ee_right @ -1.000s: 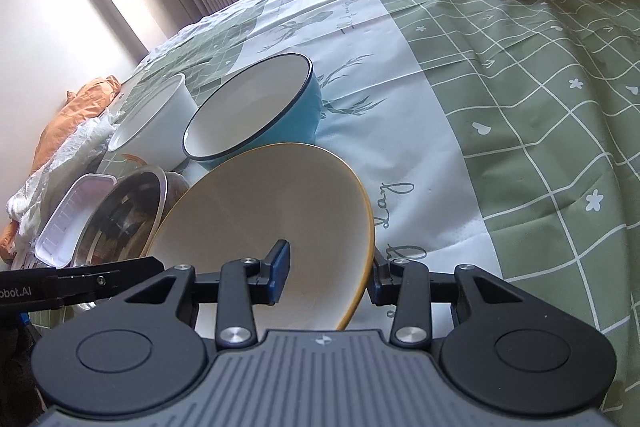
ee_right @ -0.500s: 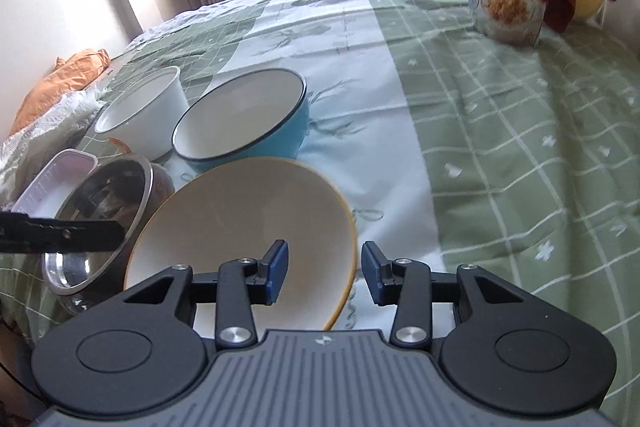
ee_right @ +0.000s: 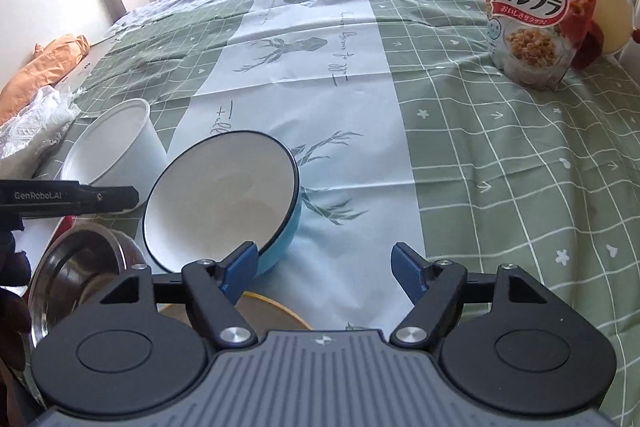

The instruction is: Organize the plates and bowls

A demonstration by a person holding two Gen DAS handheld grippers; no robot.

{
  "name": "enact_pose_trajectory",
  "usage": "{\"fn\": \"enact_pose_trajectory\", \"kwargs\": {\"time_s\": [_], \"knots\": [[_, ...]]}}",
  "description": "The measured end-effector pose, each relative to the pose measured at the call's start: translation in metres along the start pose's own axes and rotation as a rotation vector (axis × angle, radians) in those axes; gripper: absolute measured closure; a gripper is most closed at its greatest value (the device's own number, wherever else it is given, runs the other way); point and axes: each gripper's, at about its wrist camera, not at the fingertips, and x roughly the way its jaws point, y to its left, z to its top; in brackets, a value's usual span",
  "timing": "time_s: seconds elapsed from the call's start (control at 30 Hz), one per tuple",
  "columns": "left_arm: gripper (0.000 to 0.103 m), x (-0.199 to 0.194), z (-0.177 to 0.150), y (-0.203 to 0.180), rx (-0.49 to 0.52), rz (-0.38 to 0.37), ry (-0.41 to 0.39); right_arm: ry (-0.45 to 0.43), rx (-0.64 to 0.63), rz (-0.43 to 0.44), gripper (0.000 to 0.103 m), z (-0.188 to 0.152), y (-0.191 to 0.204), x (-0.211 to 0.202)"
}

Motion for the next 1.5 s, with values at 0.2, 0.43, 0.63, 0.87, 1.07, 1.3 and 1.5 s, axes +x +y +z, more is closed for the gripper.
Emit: {"fn": "enact_pose_trajectory", "kwargs": {"time_s": [0.2, 0.43, 0.63, 0.87, 1.07, 1.3, 1.5], "knots": [[0.077, 0.040, 0.012, 0.006, -0.012, -0.045, 0.074, 0.149, 0.119, 0.108, 0.035, 0.022, -0.010, 0.059], [0.069, 0.075, 0.015, 0.006, -0.036, -0.120, 0.190, 0.264, 0.164, 0.176, 0.058, 0.025, -0.008, 0.101], [0.057, 0.095, 0.017, -0.001, -0.050, -0.151, 0.255, 0.308, 0.171, 0.233, 0.059, 0.025, -0.003, 0.109], [0.057, 0.094, 0.020, -0.008, -0.029, -0.127, 0.262, 0.298, 0.227, 0.234, 0.067, 0.026, -0.011, 0.105], [0.057, 0.070, 0.025, -0.024, 0.016, -0.138, 0.214, 0.248, 0.235, 0.223, 0.067, 0.032, -0.010, 0.082], [0.057, 0.009, 0.028, -0.045, 0.006, -0.188, 0.140, 0.154, 0.199, 0.239, 0.067, 0.039, -0.002, 0.014], [0.056, -0.026, -0.007, -0.067, 0.058, -0.220, 0.176, 0.155, 0.174, 0.208, 0.066, 0.008, -0.002, -0.033]]}}
